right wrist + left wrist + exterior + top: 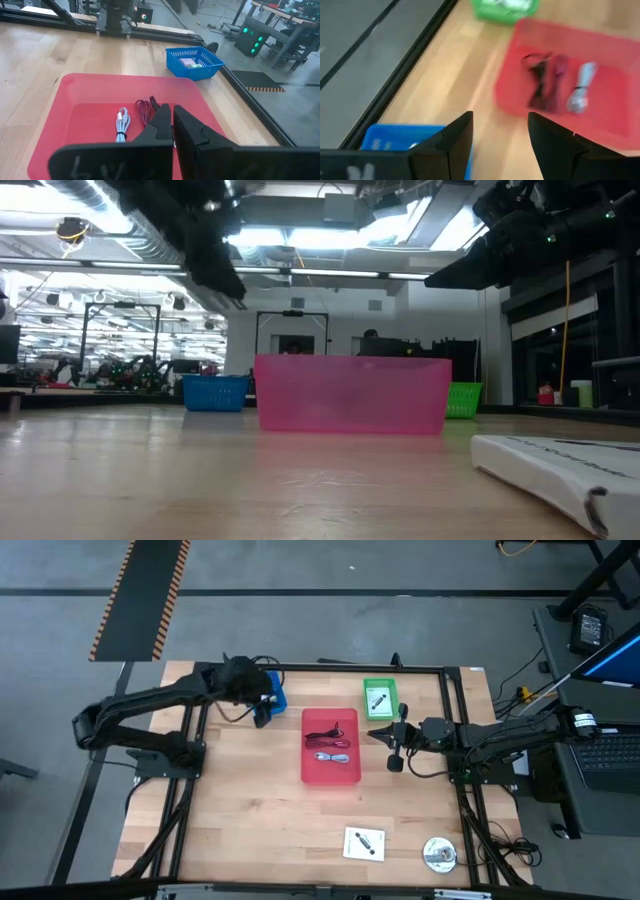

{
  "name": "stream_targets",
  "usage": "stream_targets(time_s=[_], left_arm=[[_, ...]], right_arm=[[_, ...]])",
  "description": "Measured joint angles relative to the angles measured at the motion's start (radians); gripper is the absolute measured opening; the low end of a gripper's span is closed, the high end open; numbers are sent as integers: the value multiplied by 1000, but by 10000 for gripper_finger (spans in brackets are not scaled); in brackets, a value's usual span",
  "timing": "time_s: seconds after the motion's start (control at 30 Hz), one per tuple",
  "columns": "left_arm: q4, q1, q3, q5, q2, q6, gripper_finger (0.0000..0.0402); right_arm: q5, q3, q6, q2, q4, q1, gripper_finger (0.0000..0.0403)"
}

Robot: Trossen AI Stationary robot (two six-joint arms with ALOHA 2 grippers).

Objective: Pick and place items into bin
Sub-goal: Put the card reader box into the green bin

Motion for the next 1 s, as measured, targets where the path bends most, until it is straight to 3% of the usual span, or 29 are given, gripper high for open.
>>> stream_targets(time_s=[0.2, 0.5, 0.77, 1.0], left_arm=[[37, -159, 0, -3, -61, -71, 179], [125, -411, 0, -30, -16, -133, 177], [291, -585, 0, -32, 125, -132, 177], [420, -671, 0, -33, 305, -139, 177]], right_arm=[[0, 0, 0, 0, 0, 0, 0], [0, 0, 0, 0, 0, 0, 0], [0, 0, 0, 0, 0, 0, 0], [0, 0, 4, 0, -4, 0, 0]])
